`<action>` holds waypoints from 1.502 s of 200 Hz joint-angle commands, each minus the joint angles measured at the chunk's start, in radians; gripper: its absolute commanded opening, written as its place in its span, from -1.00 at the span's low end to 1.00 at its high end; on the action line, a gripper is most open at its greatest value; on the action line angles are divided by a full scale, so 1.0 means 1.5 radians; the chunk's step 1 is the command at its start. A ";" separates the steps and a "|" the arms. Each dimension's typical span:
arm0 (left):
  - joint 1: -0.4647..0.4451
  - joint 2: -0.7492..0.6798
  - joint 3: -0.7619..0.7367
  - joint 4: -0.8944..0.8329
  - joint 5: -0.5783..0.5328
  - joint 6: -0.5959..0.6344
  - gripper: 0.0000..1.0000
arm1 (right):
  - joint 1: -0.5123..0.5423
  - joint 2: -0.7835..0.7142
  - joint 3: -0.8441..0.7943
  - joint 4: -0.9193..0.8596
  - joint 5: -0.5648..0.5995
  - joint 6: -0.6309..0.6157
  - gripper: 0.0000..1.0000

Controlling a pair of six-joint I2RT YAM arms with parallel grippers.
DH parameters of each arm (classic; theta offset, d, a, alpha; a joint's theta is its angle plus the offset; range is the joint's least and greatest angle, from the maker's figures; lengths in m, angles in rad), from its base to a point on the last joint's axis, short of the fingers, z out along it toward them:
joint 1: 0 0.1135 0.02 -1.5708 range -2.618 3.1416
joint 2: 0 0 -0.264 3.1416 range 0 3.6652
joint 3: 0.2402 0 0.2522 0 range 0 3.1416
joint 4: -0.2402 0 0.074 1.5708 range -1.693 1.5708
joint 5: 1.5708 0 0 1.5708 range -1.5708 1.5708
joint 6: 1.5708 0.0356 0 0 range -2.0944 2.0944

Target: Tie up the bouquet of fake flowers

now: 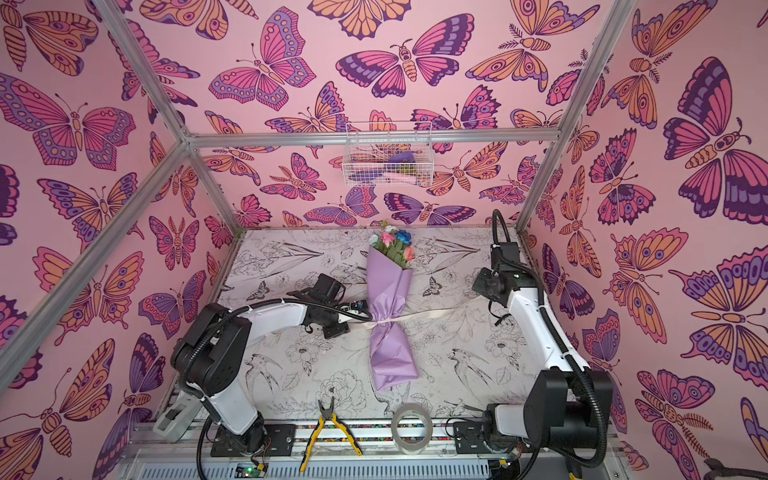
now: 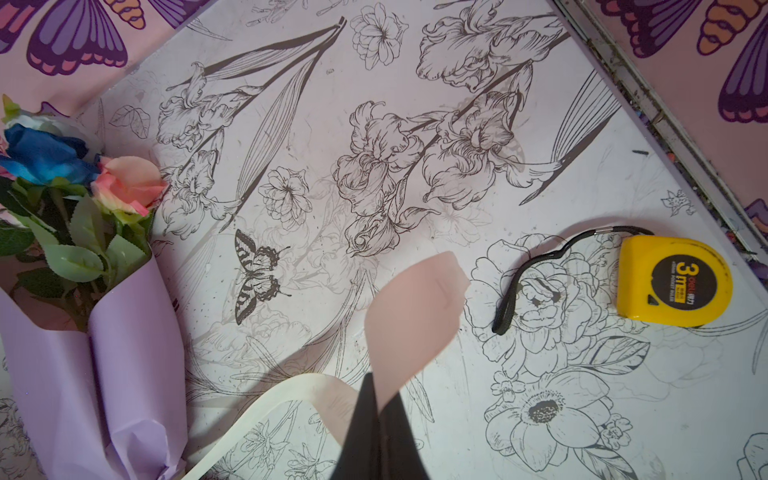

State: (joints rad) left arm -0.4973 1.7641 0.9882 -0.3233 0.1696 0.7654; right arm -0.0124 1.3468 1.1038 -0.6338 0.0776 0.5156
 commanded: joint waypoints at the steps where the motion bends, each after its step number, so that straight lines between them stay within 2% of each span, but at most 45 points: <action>1: 0.006 0.044 -0.002 -0.054 -0.084 0.009 -0.19 | 0.004 -0.012 0.008 -0.018 0.011 -0.014 -1.00; 23: 0.010 0.054 0.007 -0.060 -0.091 0.019 -0.23 | 0.003 -0.015 0.008 -0.022 0.015 -0.015 -1.00; 57: 0.010 0.050 0.019 -0.086 -0.071 0.015 -0.66 | 0.003 -0.020 0.008 -0.024 0.028 -0.017 -1.00; 89: 0.012 0.030 0.013 -0.102 -0.109 0.012 -0.69 | 0.004 -0.025 0.012 -0.024 0.040 -0.020 -1.00; 106: 0.012 -0.002 0.016 -0.103 -0.086 0.003 -1.00 | 0.003 -0.031 0.014 -0.025 0.045 -0.022 -1.00; 140: -0.012 -0.068 0.022 -0.067 -0.036 -0.016 -1.00 | 0.004 -0.047 0.029 -0.024 -0.007 -0.047 -1.00; 186: -0.097 -0.153 -0.033 0.117 -0.050 -0.037 -1.00 | 0.013 -0.088 0.076 -0.025 -0.110 -0.073 -1.00; 223: -0.162 -0.175 -0.045 0.225 -0.067 -0.067 -1.00 | 0.105 -0.068 0.162 -0.036 -0.127 -0.097 -1.00; 248: -0.203 -0.167 -0.059 0.290 -0.090 -0.039 -1.00 | 0.186 -0.020 0.232 -0.035 -0.131 -0.101 -1.00; 300: -0.251 -0.136 -0.090 0.385 -0.122 0.024 -1.00 | 0.336 0.109 0.372 -0.012 -0.167 -0.101 -1.00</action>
State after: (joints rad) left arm -0.8467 1.5288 0.8845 0.1455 0.0284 0.7361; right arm 0.4168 1.4403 1.5772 -0.6579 -0.1337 0.3878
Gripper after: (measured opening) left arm 0.041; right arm 0.046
